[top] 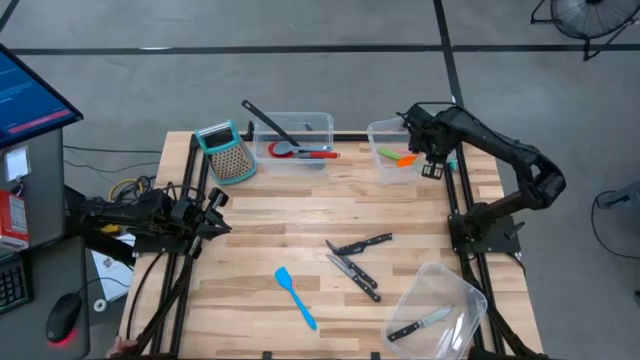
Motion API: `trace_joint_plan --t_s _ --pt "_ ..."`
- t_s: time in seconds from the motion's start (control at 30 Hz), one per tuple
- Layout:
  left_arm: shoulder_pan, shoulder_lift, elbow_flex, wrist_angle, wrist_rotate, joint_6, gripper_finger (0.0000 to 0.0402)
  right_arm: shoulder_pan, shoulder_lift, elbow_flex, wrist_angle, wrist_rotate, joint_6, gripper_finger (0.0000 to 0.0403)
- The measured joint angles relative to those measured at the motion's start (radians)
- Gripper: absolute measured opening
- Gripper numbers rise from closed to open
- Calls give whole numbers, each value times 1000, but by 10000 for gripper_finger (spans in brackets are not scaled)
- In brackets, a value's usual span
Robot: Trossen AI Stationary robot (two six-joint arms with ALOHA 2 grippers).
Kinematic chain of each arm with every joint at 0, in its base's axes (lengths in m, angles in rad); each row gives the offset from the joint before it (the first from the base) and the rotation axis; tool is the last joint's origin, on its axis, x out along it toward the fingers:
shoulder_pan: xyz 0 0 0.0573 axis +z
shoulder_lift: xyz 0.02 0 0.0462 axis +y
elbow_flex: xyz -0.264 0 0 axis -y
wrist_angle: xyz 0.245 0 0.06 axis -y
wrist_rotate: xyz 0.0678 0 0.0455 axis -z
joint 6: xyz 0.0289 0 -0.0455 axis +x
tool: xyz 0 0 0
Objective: Pick & Place Kitchen Items
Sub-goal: Put the top pink spatula into the top right transparent bin, then put the blue spatula into the top right transparent bin
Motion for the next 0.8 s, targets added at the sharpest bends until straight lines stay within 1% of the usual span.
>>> trace_joint_plan --t_s 0.23,0.37,0.43,0.47,0.5,0.57,0.63,0.67,0.7,0.8 --pt "0 0 0 0 0 0 8 22 -35 15 40 -6 19 95" --pt "0 0 0 0 0 0 8 44 -62 81 45 -5 75 141" --pt "0 0 0 0 0 0 8 59 -70 133 38 -11 134 169" --pt "0 0 0 0 0 0 8 70 -74 162 34 -31 179 184" --pt "0 0 0 0 0 0 8 82 -77 191 35 -75 234 197" --pt "0 0 0 0 0 0 8 116 -81 241 55 -218 336 222" --pt "0 0 0 0 0 0 8 171 -81 269 108 -363 430 238" --pt "0 0 0 0 0 0 8 209 -81 272 152 -411 470 242" --pt "0 0 0 0 0 0 8 254 -80 273 195 -440 501 245" --pt "0 0 0 0 0 0 8 408 -57 272 313 -447 538 247"
